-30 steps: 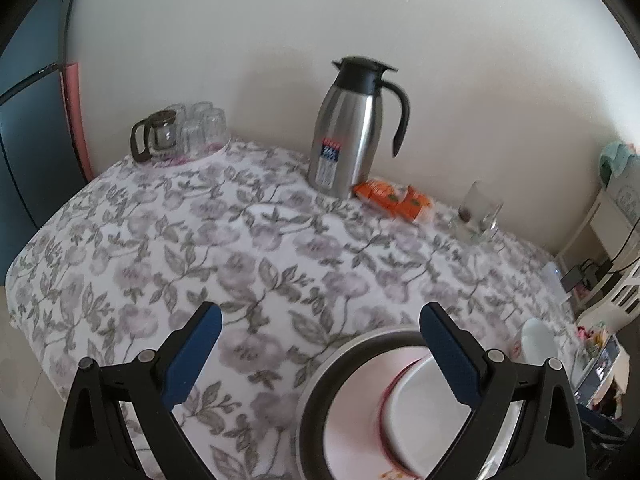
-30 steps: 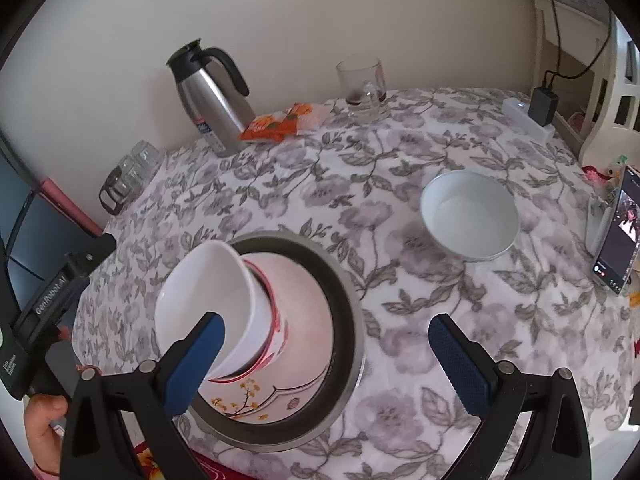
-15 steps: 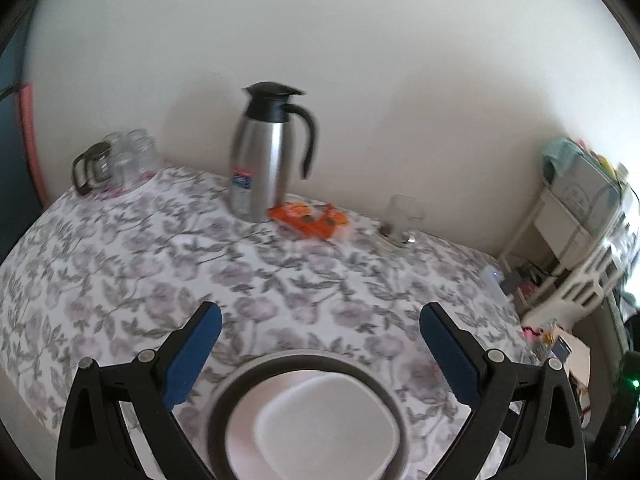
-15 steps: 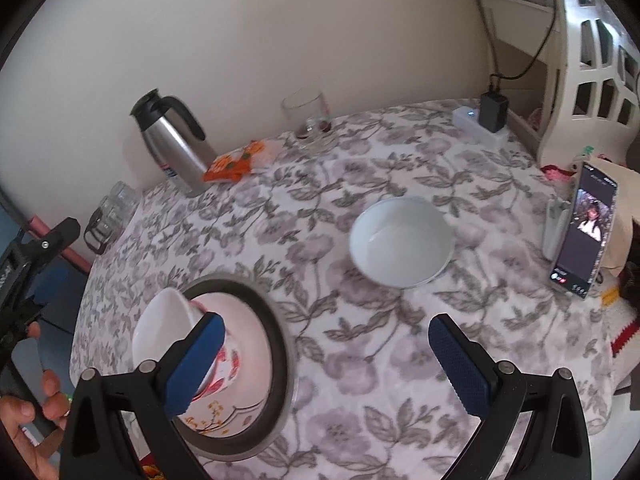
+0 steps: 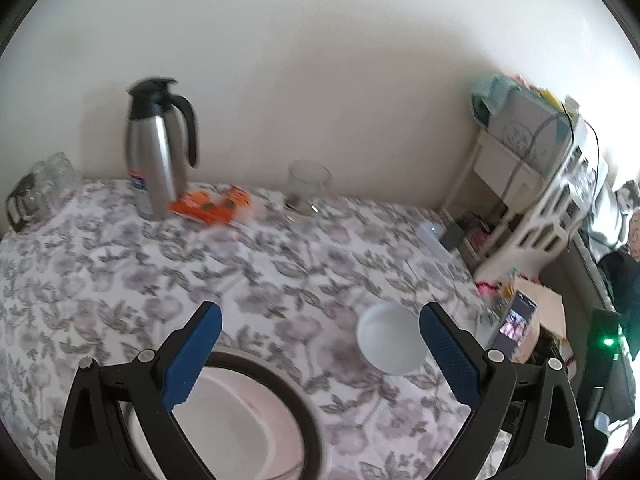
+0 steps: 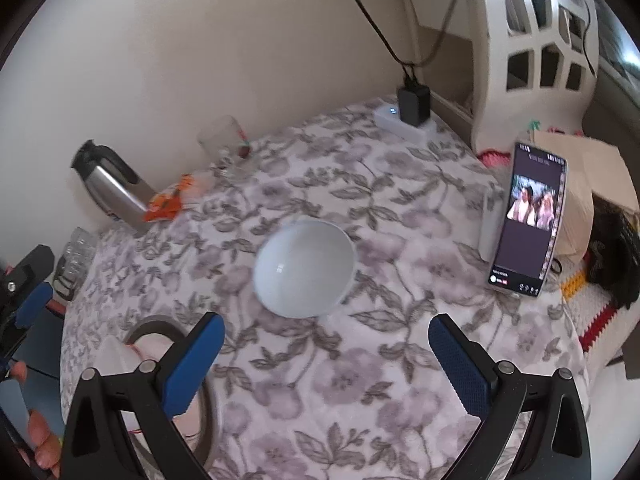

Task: Organize plates and bowls
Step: 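Move both tools away from the basin to the white round bowl, then grasp the white round bowl rim with both tools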

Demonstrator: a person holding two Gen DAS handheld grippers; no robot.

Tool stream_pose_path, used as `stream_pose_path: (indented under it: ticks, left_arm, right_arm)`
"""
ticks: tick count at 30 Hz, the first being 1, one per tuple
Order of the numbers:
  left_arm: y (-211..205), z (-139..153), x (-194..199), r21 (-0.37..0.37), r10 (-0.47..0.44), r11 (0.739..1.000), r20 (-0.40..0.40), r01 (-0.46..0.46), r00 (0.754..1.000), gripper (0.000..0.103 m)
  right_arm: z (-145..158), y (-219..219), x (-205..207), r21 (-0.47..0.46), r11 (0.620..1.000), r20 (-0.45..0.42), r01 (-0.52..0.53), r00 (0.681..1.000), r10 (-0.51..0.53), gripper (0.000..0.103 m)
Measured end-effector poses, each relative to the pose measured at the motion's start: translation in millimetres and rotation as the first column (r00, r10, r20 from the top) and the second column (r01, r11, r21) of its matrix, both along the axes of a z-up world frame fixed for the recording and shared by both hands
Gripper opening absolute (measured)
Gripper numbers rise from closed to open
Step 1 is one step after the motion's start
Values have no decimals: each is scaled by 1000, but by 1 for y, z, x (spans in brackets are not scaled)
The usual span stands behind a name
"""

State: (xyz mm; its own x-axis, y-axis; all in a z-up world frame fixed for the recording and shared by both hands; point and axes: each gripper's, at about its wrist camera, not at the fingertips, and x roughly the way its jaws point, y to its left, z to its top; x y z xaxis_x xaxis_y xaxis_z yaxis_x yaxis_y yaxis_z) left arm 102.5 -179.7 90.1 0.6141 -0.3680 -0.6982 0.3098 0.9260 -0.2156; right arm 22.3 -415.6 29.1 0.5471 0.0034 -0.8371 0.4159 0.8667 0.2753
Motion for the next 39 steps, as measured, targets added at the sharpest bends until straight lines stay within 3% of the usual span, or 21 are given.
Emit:
stream_pose_path:
  ticks: [9, 13, 17, 30, 33, 37, 39]
  left_arm:
    - [-45, -49, 17, 15, -47, 999, -162, 50, 986, 99]
    - [-60, -66, 23, 26, -54, 998, -195, 60, 979, 99]
    - [-66, -79, 34, -8, -48, 999, -235, 48, 971, 99]
    - [-79, -106, 66, 3, -21, 1000, -264, 23, 964, 97]
    - [-81, -112, 72, 5, -19, 1000, -271, 22, 962, 84]
    - [-85, -123, 78, 7, -24, 1000, -287, 27, 958, 84]
    - [-87, -128, 80, 6, -28, 1000, -294, 31, 956, 80]
  right_arm:
    - [-47, -14, 5, 40, 999, -65, 24, 998, -21, 103]
    - [-60, -23, 9, 61, 997, -67, 42, 997, -38, 102]
    - [-66, -27, 15, 66, 997, -58, 27, 998, -23, 95]
    - [-90, -36, 45, 66, 998, -61, 19, 998, -15, 81]
    - [-95, -37, 53, 64, 998, -64, 14, 998, -10, 76]
    - [-101, -41, 61, 69, 997, -64, 19, 998, -15, 71]
    - [-105, -42, 66, 71, 997, -69, 17, 998, -12, 64]
